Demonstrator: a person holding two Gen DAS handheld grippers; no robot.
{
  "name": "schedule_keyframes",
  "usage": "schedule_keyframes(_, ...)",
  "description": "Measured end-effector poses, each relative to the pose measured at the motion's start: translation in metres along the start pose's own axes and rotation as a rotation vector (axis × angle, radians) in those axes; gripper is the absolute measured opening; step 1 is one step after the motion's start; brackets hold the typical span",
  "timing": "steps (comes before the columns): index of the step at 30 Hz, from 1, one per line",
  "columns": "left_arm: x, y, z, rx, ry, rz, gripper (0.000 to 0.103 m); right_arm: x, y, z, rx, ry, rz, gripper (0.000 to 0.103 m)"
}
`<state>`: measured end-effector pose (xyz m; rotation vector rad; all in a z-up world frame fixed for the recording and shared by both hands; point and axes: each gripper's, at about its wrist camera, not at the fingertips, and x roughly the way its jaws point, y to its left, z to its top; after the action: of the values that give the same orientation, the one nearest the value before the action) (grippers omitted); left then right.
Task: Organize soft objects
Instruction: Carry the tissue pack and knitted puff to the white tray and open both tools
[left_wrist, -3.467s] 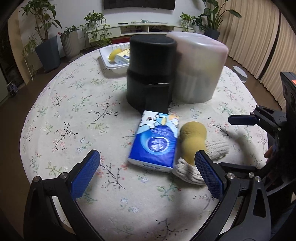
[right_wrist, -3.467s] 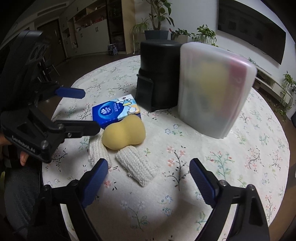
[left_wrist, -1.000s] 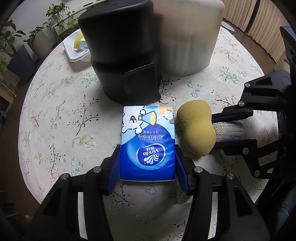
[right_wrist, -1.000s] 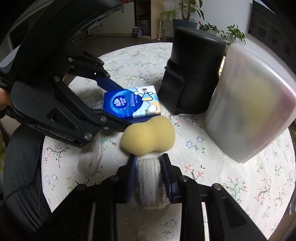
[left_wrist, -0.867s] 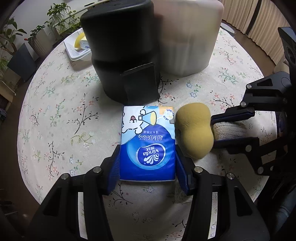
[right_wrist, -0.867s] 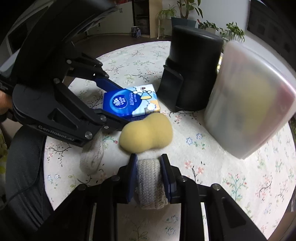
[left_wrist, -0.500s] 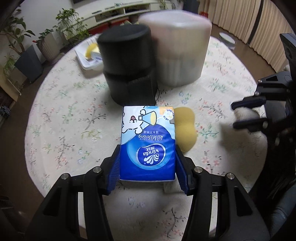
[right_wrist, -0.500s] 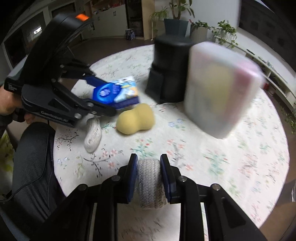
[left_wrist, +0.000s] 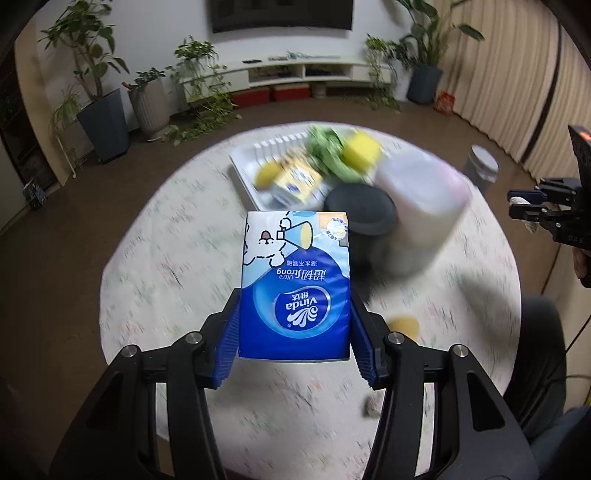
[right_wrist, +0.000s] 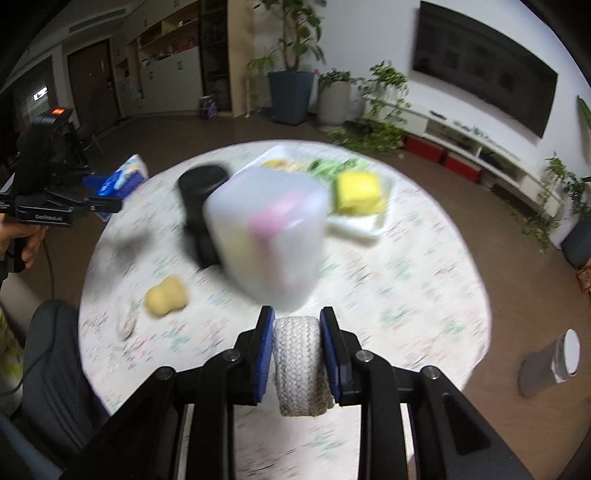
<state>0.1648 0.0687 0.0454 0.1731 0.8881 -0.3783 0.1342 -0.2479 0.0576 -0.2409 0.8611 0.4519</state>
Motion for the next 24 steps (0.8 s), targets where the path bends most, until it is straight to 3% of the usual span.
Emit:
schedule_keyframes(6, 0.024, 0.022, 0.061, 0.007, -0.015, -0.007, 0.05, 0.022, -0.041, 0.056, -0.021, 0.008, -0.036, 0.027)
schedule_keyframes(11, 0.065, 0.032, 0.117, 0.013, -0.002, -0.009, 0.05, 0.062, -0.06, 0.121, -0.059, 0.021, -0.007, 0.027)
schedule_keyframes(17, 0.125, 0.038, 0.16, 0.045, 0.039, -0.025, 0.05, 0.119, -0.051, 0.173, -0.168, 0.054, 0.069, 0.027)
schedule_keyframes(24, 0.192, 0.023, 0.168, 0.117, 0.121, -0.061, 0.05, 0.184, -0.013, 0.187, -0.361, 0.129, 0.183, 0.027)
